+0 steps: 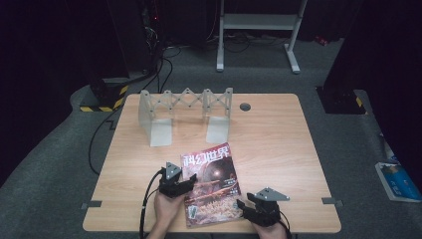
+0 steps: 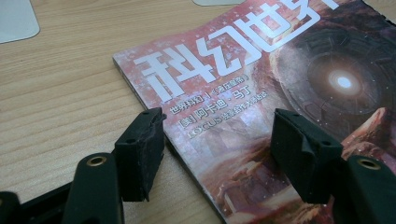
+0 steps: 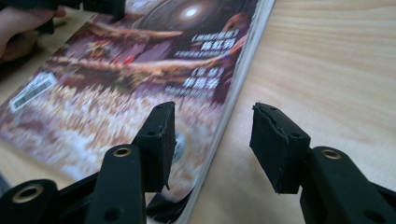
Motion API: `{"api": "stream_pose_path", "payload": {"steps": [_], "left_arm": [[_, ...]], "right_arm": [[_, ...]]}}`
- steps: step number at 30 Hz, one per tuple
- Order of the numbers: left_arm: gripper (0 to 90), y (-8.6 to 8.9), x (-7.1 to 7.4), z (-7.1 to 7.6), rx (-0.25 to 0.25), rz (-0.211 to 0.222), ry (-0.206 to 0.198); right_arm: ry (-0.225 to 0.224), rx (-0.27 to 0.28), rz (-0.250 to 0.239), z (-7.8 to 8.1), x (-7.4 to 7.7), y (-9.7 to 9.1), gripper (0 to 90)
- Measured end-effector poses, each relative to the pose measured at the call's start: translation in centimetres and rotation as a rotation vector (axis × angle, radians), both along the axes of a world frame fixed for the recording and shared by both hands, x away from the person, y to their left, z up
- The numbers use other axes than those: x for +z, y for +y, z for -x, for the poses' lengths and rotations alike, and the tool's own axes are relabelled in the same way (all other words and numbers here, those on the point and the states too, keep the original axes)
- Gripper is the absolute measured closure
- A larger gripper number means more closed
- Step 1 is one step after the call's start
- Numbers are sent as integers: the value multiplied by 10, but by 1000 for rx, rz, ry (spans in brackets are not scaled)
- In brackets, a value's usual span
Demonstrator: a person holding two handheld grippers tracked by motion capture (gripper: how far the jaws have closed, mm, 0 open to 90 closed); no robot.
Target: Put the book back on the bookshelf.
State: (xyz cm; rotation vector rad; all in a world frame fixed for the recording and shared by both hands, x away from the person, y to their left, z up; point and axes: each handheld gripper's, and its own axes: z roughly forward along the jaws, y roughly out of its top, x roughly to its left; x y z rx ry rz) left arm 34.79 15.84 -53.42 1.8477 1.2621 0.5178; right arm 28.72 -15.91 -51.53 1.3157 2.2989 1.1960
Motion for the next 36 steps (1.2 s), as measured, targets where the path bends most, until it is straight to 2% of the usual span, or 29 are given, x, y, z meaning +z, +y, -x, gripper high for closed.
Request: {"api": "stream_pose_path", "payload": {"steps": [5,16,21,28,33,36], "left_arm": [[350,0,0,0,5,2,-3],[350,-1,0,0,6,-1,-4],[351,-1,0,1,5,-1,-3],[351,-1,0,1,4,-1,-4],[351,-1,0,1,4,-1,-4],[352,-1,0,1,5,-2,-4]], "right_arm": [[29,12,5,-20,1,4,512],[29,21,26,-60,7,18,522],[46,18,21,-78,10,22,515],[84,1,32,-105,10,31,484],[105,-16,25,-118,9,35,458],[103,-29,24,-124,9,38,447]]}}
